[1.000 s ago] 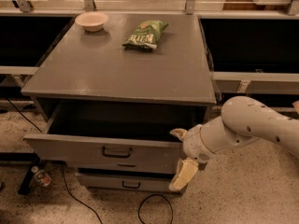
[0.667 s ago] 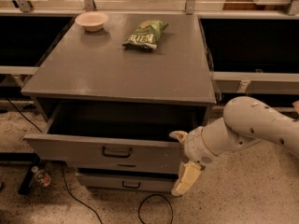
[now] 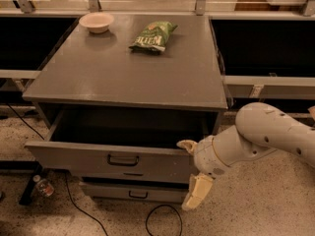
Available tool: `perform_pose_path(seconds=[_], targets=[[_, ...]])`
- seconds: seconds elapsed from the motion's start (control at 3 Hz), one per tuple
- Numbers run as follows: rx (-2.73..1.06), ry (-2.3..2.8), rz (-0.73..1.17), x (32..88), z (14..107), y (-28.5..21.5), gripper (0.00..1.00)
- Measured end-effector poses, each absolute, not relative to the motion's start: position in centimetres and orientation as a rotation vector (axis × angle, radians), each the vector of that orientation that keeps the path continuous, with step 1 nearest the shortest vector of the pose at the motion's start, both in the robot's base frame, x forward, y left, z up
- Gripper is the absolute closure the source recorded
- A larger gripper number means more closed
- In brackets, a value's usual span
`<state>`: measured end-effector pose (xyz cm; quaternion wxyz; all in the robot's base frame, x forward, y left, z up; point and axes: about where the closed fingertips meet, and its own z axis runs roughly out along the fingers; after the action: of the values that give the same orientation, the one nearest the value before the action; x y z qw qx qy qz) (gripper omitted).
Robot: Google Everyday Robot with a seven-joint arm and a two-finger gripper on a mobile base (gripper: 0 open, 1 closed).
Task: Open top drawer
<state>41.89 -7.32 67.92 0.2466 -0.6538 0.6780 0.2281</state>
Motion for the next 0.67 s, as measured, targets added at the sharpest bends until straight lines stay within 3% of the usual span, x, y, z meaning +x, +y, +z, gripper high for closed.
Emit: perform_pose_path(seconds=[0.67], targets=[[-1.754, 1.729, 0.888, 46.0, 66.7, -6.1, 0.00]])
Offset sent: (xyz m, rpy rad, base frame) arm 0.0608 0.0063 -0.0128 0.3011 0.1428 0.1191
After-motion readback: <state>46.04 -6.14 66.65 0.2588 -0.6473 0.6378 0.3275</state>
